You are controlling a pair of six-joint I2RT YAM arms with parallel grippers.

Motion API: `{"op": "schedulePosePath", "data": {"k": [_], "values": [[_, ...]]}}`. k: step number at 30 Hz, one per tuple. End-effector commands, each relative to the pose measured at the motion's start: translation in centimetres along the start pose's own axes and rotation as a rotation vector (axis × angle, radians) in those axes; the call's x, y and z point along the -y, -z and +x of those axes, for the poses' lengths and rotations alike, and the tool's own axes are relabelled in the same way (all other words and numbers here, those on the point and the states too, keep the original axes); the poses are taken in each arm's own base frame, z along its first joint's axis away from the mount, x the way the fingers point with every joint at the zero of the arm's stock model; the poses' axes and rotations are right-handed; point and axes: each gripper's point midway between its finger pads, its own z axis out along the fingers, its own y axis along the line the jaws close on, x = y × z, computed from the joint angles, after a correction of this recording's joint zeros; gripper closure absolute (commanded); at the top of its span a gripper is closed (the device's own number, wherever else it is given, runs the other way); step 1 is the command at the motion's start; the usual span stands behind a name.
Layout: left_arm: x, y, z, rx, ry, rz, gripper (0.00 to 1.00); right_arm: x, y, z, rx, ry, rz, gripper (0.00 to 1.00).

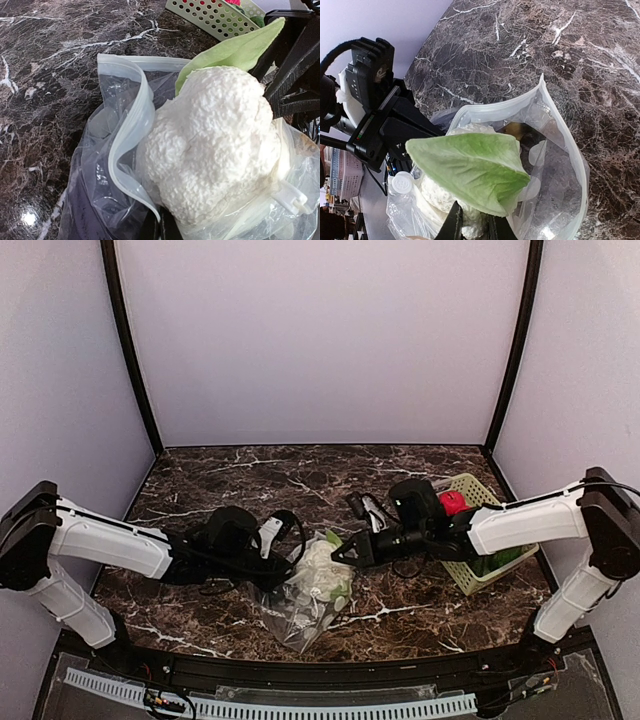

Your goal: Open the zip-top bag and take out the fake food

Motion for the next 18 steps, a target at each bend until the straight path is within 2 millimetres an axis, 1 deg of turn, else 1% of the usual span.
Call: {"op": "schedulePosePath", "data": {"k": [1,5,7,9,10,11,13,15,16,17,18], "values": [[0.0,-0.4,2.7,-0.119,-0.056,-0.021,0.99,-4.3,0.8,-7.0,0.22,0.097,-0.122,0.88],[-0.5,-0.1,2.8,-0.12,-0.083,-0.045,0.99,-4.8,1.7,-8.0,0.279,0.105,-0.129,0.88],[-0.5,0.2,2.8,-0.111,-0.087,-0.043,0.99,-4.7,2.7,-8.4,0.32,0.107,-0.128,0.87],[-0.1,0.6,2.6,-0.094,-0.087,-0.02,0.99,-4.6,3.5,-8.6,0.356,0.105,-0.123,0.87],[0.5,0.7,2.3,-0.076,-0.088,0.005,0.99,-4.5,3.8,-8.6,0.365,0.106,-0.121,0.87],[0.7,1.2,2.1,-0.056,-0.085,0.019,0.99,-4.5,4.0,-8.5,0.368,0.108,-0.122,0.87],[1.3,2.0,1.1,-0.008,-0.089,0.041,0.99,-4.6,4.0,-8.2,0.364,0.111,-0.132,0.87],[1.7,2.8,0.1,0.035,-0.092,0.049,0.99,-4.6,3.6,-7.8,0.336,0.117,-0.14,0.88],[2.0,3.4,-0.9,0.067,-0.095,0.053,0.99,-4.6,3.4,-7.5,0.321,0.117,-0.149,0.88],[2.0,3.6,-1.3,0.079,-0.093,0.044,0.99,-4.6,3.1,-7.2,0.303,0.114,-0.158,0.89],[2.3,4.1,-2.4,0.106,-0.095,0.044,0.99,-4.7,2.8,-6.8,0.288,0.113,-0.173,0.89]]}}
